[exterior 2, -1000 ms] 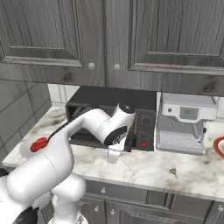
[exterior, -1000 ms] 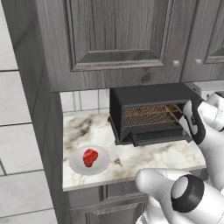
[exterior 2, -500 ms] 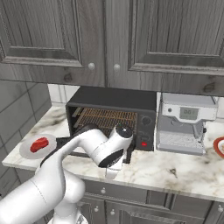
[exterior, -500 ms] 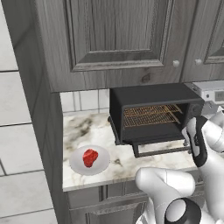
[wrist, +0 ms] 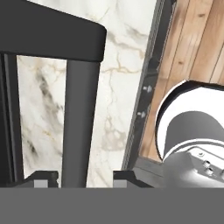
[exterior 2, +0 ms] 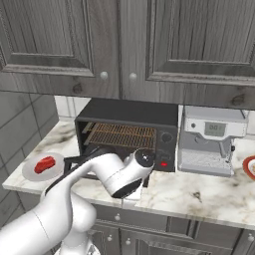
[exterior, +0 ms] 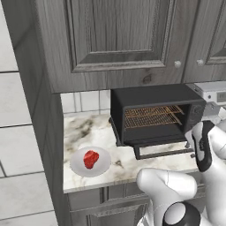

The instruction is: Open the toaster oven door. Place the bread on the top rack in the toaster oven and place the steak on the bottom rack.

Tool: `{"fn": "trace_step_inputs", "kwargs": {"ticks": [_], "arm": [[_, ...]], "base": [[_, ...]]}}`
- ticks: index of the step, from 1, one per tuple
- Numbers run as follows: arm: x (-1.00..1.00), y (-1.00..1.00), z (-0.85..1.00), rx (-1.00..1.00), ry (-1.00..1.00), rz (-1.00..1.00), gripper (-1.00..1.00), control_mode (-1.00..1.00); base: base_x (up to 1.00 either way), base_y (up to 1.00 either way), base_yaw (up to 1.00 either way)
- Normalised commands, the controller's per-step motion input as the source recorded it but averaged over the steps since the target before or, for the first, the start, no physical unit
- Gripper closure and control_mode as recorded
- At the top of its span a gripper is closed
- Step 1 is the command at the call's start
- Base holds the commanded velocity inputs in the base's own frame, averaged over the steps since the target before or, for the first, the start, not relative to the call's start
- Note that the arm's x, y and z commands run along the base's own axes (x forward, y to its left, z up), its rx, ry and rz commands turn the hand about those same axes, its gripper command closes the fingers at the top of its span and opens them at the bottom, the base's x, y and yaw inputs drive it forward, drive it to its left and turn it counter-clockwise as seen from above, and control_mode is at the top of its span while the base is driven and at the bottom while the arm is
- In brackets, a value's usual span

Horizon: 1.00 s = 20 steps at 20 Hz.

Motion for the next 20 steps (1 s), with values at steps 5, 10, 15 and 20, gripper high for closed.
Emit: {"fn": "trace_step_inputs", "kwargs": {"ticks": [5, 10, 15, 20], "arm": [[-0.39, 0.0, 0.34, 0.01, 0.0, 0.11, 1.0, -1.0], [-0.43, 0.0, 0.34, 0.0, 0.05, 0.05, 1.0, -1.0], [-0.37, 0.0, 0.46, 0.0, 0.0, 0.05, 1.0, -1.0], [-0.03, 0.0, 0.36, 0.0, -0.04, 0.21, 1.0, -1.0]], "base": [[0.0, 0.0, 0.0], [0.0, 0.0, 0.0], [0.0, 0.0, 0.0], [0.0, 0.0, 0.0]]}}
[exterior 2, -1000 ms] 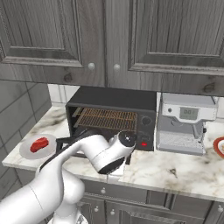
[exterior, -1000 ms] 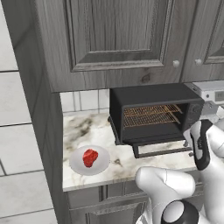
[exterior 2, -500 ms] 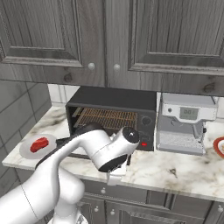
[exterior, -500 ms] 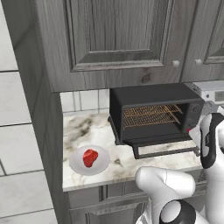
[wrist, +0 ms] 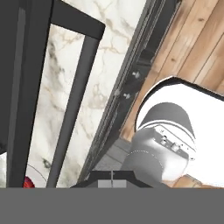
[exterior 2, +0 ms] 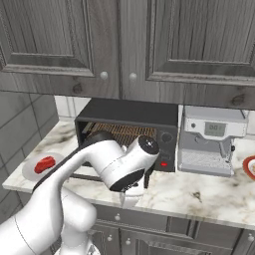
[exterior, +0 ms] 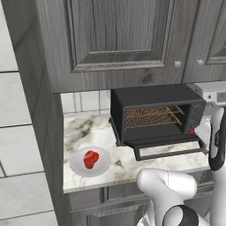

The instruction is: Open the toaster oven door. Place the bread on the top rack in the toaster oven and place the steak on the bottom rack.

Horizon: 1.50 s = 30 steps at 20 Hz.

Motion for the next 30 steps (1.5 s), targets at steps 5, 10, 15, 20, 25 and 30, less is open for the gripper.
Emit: {"fn": "trace_step_inputs", "kwargs": {"ticks": [5, 10, 15, 20, 25, 30], "arm": [[0.3, 0.03, 0.07, -0.06, -0.02, 0.35, 1.0, -1.0], [0.45, 0.2, 0.04, -0.12, -0.06, 0.33, -1.0, -1.0], [0.33, 0.13, 0.15, -0.15, -0.04, 0.32, -1.0, -1.0], [0.17, 0.11, 0.04, -0.2, -0.21, 0.29, -1.0, -1.0], [0.34, 0.21, 0.0, -0.21, -0.22, 0.18, -1.0, -1.0], [0.43, 0.21, -0.03, -0.12, -0.04, 0.15, -1.0, -1.0]], "base": [[0.0, 0.0, 0.0], [0.0, 0.0, 0.0], [0.0, 0.0, 0.0], [0.0, 0.0, 0.0], [0.0, 0.0, 0.0], [0.0, 0.0, 0.0]]}}
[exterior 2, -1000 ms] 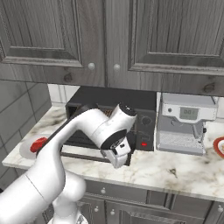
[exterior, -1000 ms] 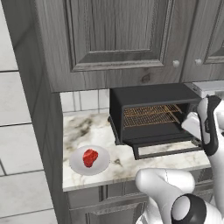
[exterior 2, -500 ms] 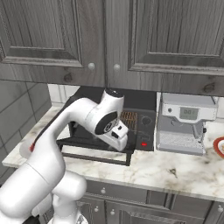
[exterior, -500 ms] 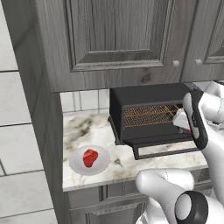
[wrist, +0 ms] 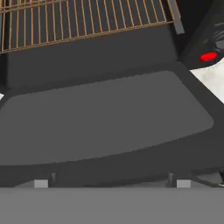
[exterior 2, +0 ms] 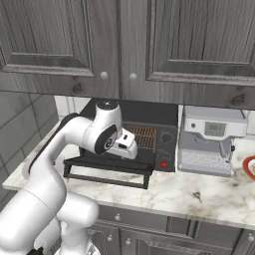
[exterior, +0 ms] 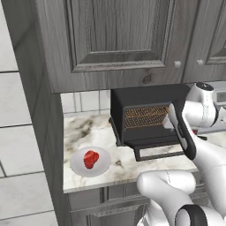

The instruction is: Open the toaster oven door. Place the bread on the top rack in the toaster oven and place the steak on the bottom rack.

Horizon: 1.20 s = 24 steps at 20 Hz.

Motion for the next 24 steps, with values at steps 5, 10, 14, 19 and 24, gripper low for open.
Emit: {"fn": "trace_step_inputs", "kwargs": {"ticks": [5, 10, 14, 19, 24], "arm": [[0.37, 0.04, 0.0, -0.06, 0.0, 0.16, -1.0, -1.0], [0.19, 0.11, -0.09, 0.0, 0.01, 0.16, -1.0, -1.0], [-0.04, 0.03, -0.36, 0.0, 0.03, 0.14, -1.0, -1.0], [-0.06, 0.0, -0.51, 0.0, 0.07, 0.11, -1.0, -1.0], [-0.06, 0.0, -0.43, 0.0, 0.21, 0.06, -1.0, -1.0]], "base": [[0.0, 0.0, 0.0], [0.0, 0.0, 0.0], [0.0, 0.0, 0.0], [0.0, 0.0, 0.0], [0.0, 0.0, 0.0]]}}
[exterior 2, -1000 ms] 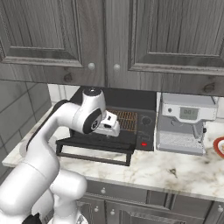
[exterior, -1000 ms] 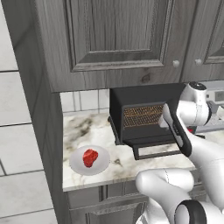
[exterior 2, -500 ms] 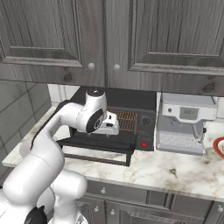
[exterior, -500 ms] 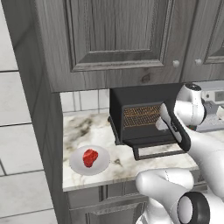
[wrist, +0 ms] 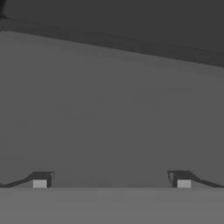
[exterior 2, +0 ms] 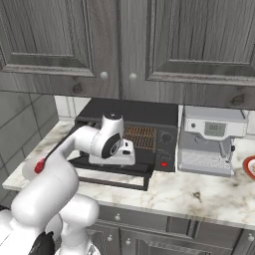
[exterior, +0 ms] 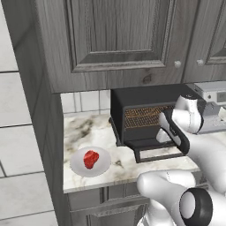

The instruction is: Open the toaster oven door. Place the bread on the top rack in the toaster oven and place the steak on the bottom rack.

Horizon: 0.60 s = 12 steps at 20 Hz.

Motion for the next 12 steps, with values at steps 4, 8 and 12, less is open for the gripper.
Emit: {"fn": "trace_step_inputs", "kwargs": {"ticks": [4, 8, 12], "arm": [[-0.14, 0.0, -0.44, 0.0, 0.17, 0.03, -1.0, -1.0], [-0.19, 0.0, -0.45, 0.0, 0.08, 0.02, -1.0, -1.0], [-0.3, 0.0, -0.53, 0.0, 0.01, 0.01, -1.0, -1.0]], "base": [[0.0, 0.0, 0.0], [0.0, 0.0, 0.0], [0.0, 0.0, 0.0]]}}
